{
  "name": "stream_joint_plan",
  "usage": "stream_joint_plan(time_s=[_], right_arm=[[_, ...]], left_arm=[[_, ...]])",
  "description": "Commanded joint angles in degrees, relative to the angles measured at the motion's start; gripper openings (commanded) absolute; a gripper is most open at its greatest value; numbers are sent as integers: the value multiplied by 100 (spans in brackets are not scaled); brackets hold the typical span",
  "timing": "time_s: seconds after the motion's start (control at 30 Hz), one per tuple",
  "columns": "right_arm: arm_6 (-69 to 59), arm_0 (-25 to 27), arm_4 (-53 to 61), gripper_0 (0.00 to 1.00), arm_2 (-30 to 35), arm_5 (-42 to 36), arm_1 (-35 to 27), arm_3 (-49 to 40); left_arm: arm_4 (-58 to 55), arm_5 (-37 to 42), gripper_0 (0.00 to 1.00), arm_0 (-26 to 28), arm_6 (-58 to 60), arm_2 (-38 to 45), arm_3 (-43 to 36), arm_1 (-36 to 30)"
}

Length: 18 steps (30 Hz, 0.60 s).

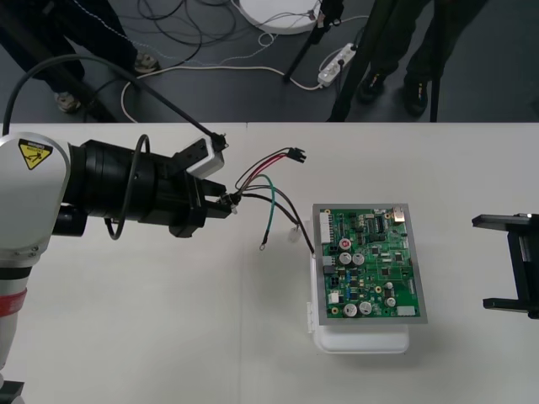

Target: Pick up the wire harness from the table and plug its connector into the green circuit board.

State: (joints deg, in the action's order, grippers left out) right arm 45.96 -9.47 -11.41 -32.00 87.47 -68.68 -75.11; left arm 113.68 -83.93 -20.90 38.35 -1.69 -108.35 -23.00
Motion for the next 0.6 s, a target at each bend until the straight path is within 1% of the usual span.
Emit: stream_joint_plan(time_s=[0.03, 0.23, 0.4, 0.6], right_arm=[[-395, -125, 113, 100, -61, -19, 22, -170], [-659, -125, 201, 100, -52, 16, 22, -408], [-1230, -125, 262, 100, -52, 16, 22, -689], [-1529, -108, 350, 100, -52, -89, 22, -952]], left_arm=[[67, 17, 0, -406, -65, 178, -186, 498], [49, 166, 0, -502, -21, 169, -177, 701], [-12, 307, 0, -573, -21, 125, -177, 709], [-91, 614, 0, -590, -12, 37, -177, 718]])
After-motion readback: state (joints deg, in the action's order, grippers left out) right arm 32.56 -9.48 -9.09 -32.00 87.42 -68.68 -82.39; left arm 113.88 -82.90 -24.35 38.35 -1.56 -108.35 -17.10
